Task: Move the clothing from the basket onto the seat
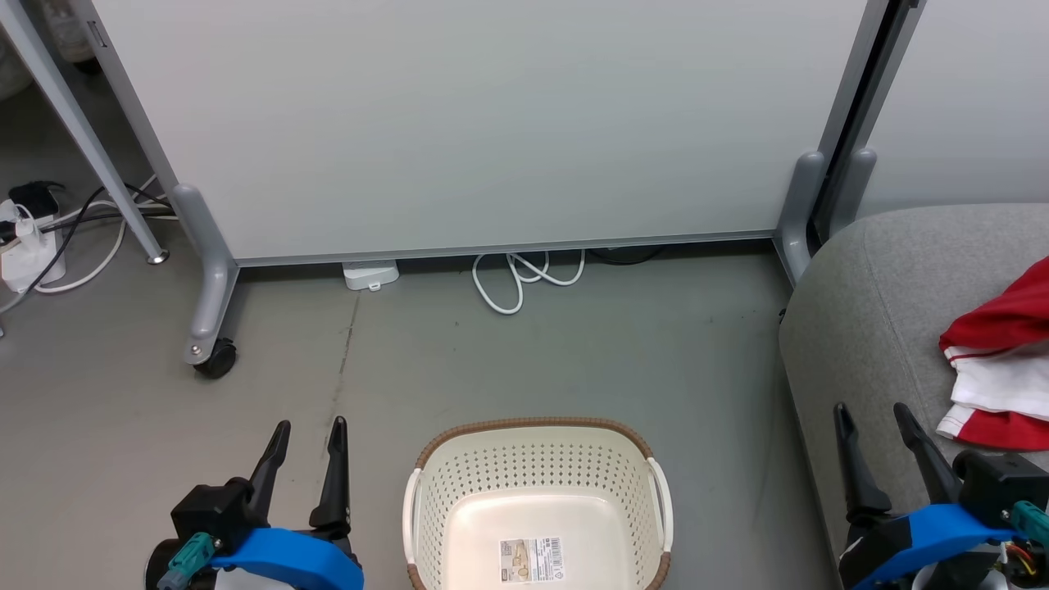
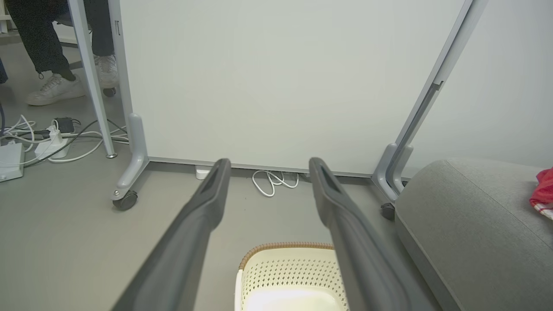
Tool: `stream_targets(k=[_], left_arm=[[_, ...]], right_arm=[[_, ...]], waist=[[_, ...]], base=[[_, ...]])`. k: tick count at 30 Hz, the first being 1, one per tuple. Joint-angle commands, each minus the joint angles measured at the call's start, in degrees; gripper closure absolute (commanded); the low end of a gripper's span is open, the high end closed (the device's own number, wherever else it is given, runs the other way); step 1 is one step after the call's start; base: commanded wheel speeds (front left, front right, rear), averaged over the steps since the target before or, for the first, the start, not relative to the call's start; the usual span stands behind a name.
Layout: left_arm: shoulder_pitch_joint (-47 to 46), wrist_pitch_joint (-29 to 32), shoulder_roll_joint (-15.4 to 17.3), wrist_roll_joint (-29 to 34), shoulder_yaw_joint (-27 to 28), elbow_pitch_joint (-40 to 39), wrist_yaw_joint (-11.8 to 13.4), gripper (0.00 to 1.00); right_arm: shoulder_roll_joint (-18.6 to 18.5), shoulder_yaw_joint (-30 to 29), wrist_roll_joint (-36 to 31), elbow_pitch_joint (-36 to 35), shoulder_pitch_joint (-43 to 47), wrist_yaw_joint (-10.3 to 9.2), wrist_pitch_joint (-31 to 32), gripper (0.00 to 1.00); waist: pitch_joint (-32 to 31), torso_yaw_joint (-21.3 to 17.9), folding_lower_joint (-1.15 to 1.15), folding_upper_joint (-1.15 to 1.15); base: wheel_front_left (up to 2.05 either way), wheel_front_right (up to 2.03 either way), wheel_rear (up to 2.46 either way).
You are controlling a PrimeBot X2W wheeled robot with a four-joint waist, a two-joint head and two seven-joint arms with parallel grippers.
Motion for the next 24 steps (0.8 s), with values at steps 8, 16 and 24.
stream_targets(k=[8,16,24], left_arm=[[1.2,0.2,-0.4,-0.2,-0.5,1.1,0.0,1.00],[3.1,1.7,-1.1,-4.3,0.3,2.2,0.0,1.00],[2.5,3.9,-1.4,-11.7,2.0,0.7,0.0,1.00]], right_arm=[[0.1,0.1,0.5,1.7,0.2,0.00,0.2,1.00],[0.4,-0.1,5.2,4.3,0.3,0.00,1.2,1.00],[0.3,0.1,13.9,4.2,-0.3,0.00,2.1,1.00]], waist=[[0.1,0.0,0.00,0.00],[0.1,-0.2,0.00,0.00],[0.2,-0.4,0.00,0.00]], base=[[0.00,0.00,0.00],[0.00,0.00,0.00],[0.00,0.00,0.00]])
